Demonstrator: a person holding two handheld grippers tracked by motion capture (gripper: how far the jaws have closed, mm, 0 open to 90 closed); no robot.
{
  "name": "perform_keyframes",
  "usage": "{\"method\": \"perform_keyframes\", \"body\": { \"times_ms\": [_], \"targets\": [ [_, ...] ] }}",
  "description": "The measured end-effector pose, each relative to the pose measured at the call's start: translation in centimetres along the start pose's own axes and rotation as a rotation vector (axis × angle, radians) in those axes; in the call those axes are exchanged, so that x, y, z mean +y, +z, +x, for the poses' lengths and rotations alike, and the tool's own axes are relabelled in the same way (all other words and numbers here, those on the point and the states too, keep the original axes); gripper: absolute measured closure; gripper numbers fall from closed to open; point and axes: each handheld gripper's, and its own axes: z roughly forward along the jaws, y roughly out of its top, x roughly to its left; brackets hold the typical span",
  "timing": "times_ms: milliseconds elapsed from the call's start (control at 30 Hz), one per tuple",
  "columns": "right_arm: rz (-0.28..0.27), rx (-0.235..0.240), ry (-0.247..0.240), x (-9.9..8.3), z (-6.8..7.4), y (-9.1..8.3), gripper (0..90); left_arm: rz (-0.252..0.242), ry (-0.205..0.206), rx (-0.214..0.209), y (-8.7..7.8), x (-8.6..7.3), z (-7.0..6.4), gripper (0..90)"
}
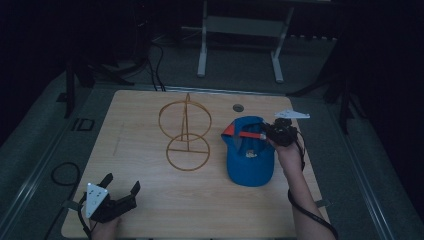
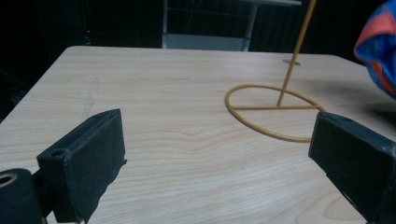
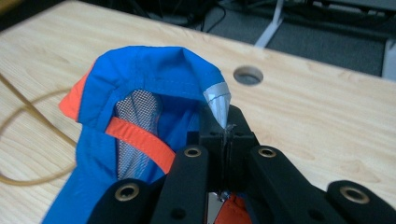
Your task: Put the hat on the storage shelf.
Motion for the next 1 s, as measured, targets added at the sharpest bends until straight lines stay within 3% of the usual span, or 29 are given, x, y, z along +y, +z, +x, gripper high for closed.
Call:
{"method": "perform_keyframes", "body": {
  "times_ms": [133,433,700,1000],
  "targets": [
    [-0.047,-0.007,-0.029,1.1,0.8,-1.8,88.7,0.015,0.033,0.003,0.0,0.2,-0.7,4.1],
    [-0.136,-0.010,-0.098,3.2,2.3,-5.8,88.8,0.028,0.029,-0.039,-0.2,0.8,-1.7,4.1],
    [-0.191,-0.022,-0.130,4.7,3.2,-8.8,88.8,0.066,0.066,-0.170,-0.5,3.8,-5.0,4.2],
    [-0.243,-0.004,-0.166,5.7,4.6,-11.7,88.7,0.055,0.127,-0.331,-0.4,9.5,-9.2,4.6]
  ]
}}
